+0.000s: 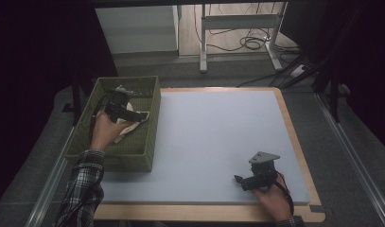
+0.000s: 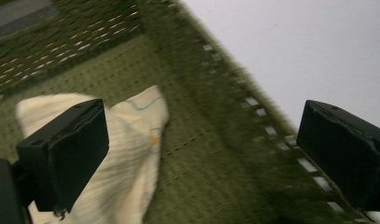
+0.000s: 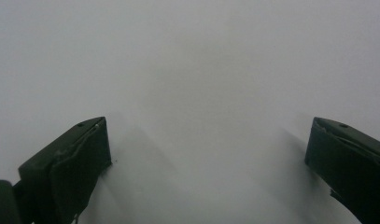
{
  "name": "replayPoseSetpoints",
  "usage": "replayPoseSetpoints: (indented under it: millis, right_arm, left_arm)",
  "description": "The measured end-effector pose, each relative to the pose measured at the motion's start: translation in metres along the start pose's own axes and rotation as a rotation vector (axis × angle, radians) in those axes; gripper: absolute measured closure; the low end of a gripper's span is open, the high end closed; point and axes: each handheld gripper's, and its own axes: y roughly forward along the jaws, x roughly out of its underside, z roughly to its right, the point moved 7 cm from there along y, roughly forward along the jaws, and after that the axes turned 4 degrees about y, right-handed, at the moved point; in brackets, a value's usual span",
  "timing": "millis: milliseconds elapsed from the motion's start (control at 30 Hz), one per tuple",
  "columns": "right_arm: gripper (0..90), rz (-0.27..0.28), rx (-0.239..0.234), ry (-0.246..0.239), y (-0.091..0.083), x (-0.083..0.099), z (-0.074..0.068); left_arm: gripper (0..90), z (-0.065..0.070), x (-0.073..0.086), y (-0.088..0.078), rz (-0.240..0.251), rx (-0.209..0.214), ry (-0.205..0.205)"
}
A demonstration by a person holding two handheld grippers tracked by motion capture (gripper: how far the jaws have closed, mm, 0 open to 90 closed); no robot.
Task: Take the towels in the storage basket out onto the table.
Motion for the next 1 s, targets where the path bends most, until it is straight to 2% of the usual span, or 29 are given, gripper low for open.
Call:
replayPoseSetpoints:
  millis: [233, 433, 567, 600, 667, 733, 900, 1000]
  right_arm:
    - [0.2, 0.0, 0.0, -0.001, 0.0, 0.0, 0.0]
    - [0.3, 0.0, 0.001, -0.002, 0.0, 0.0, 0.0]
    - [0.2, 0.0, 0.001, -0.002, 0.0, 0.0, 0.0]
    - [0.3, 0.0, 0.001, -0.002, 0.0, 0.0, 0.0]
    - [0.2, 0.0, 0.001, -0.002, 0.0, 0.0, 0.0]
    - [0.3, 0.001, 0.001, -0.002, 0.0, 0.0, 0.0]
    - [0.3, 0.001, 0.001, -0.002, 0.0, 0.0, 0.0]
    - [0.2, 0.001, 0.001, -0.003, 0.0, 0.0, 0.0]
  left_arm:
    - [2.5, -0.027, 0.017, 0.014, -0.037, -0.024, -0.054]
    - [2.9, -0.049, 0.031, 0.03, -0.121, -0.061, -0.111]
    - [2.9, -0.056, 0.035, 0.034, -0.143, -0.066, -0.128]
    - [2.9, -0.061, 0.037, 0.039, -0.164, -0.061, -0.139]
    - [2.9, -0.063, 0.038, 0.041, -0.174, -0.059, -0.142]
    - [2.9, -0.067, 0.043, 0.049, -0.221, -0.056, -0.143]
    - [3.0, -0.072, 0.052, 0.062, -0.306, -0.072, -0.148]
    - [3.1, -0.073, 0.058, 0.07, -0.348, -0.067, -0.158]
